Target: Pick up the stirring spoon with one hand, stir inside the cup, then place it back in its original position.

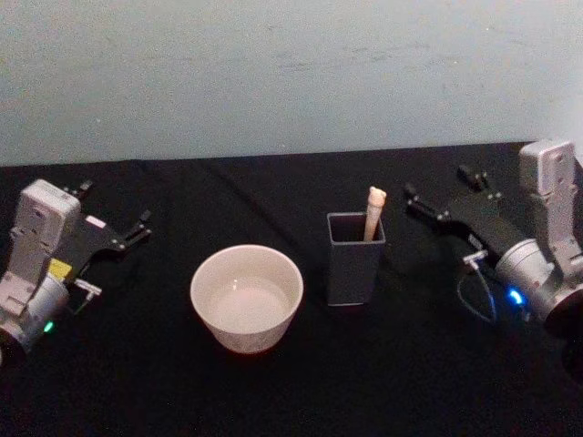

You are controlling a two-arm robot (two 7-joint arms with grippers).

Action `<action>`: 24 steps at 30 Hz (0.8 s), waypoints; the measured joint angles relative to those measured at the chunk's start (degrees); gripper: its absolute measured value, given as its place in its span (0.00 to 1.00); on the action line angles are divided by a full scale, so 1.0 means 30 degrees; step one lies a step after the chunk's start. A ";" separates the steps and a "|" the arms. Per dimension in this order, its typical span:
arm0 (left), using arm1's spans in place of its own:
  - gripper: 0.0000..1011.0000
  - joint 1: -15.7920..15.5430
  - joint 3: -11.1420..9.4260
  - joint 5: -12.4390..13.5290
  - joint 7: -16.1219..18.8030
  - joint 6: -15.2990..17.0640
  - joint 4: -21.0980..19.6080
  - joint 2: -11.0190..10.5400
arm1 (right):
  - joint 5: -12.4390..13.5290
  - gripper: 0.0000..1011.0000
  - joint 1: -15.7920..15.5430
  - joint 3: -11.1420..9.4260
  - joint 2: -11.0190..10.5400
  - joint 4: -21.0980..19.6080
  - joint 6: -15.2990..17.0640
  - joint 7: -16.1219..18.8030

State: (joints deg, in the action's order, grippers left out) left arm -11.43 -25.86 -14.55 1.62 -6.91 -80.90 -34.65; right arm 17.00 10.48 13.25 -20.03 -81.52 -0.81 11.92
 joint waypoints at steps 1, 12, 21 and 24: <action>0.99 0.0000 0.0000 0.0000 0.0000 0.0000 0.0000 0.0000 | -0.0110 0.99 0.0035 0.0087 0.0063 0.0326 0.0163 0.0088; 0.99 0.0000 -0.0001 0.0000 0.0000 0.0000 0.0002 0.0000 | -0.0395 0.99 0.0113 0.0246 0.0212 0.0896 0.0486 0.0254; 0.99 0.0001 -0.0001 0.0000 0.0000 0.0000 0.0001 0.0001 | -0.0354 0.99 0.0099 0.0227 0.0186 0.0794 0.0431 0.0234; 0.99 0.0000 0.0000 0.0000 0.0000 -0.0001 0.0001 0.0000 | -0.0341 0.99 0.0094 0.0222 0.0180 0.0774 0.0420 0.0229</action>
State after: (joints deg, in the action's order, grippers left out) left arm -11.43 -25.86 -14.55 1.62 -6.91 -80.90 -34.65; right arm 15.98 10.76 13.92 -19.49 -79.20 0.45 12.61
